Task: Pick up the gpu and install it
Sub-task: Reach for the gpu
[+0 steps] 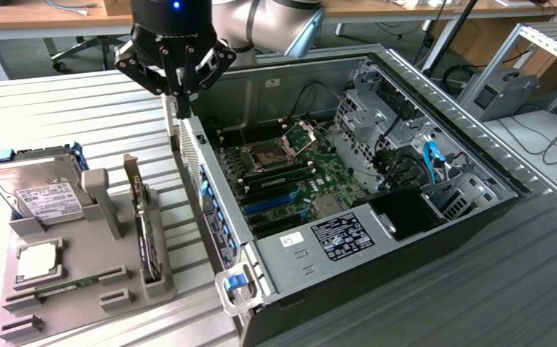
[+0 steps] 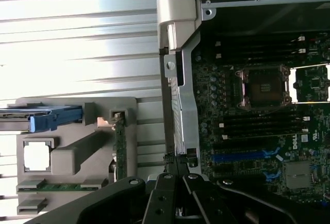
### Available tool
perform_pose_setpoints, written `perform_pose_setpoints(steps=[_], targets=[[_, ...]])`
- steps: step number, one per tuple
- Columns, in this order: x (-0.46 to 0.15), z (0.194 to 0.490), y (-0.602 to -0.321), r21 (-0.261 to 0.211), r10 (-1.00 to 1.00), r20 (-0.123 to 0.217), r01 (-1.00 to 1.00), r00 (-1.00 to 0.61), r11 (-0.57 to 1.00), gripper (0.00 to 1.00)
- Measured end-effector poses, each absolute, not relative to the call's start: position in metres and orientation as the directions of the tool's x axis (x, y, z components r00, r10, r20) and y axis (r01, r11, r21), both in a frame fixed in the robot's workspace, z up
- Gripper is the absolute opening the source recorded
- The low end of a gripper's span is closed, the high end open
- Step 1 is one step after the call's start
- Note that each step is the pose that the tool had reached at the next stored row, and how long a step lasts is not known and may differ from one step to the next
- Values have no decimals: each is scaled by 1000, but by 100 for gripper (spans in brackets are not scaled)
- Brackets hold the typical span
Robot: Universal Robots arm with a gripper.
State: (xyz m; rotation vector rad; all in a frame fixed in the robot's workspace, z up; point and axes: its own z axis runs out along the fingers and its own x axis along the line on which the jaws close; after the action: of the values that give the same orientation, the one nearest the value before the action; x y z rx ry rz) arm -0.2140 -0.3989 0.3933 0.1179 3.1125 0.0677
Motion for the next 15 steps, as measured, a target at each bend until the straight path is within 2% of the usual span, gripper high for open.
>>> perform_pose_setpoints(steps=[15], targets=[[-220,393,-399,44,76,-24,75,-997,996,11]])
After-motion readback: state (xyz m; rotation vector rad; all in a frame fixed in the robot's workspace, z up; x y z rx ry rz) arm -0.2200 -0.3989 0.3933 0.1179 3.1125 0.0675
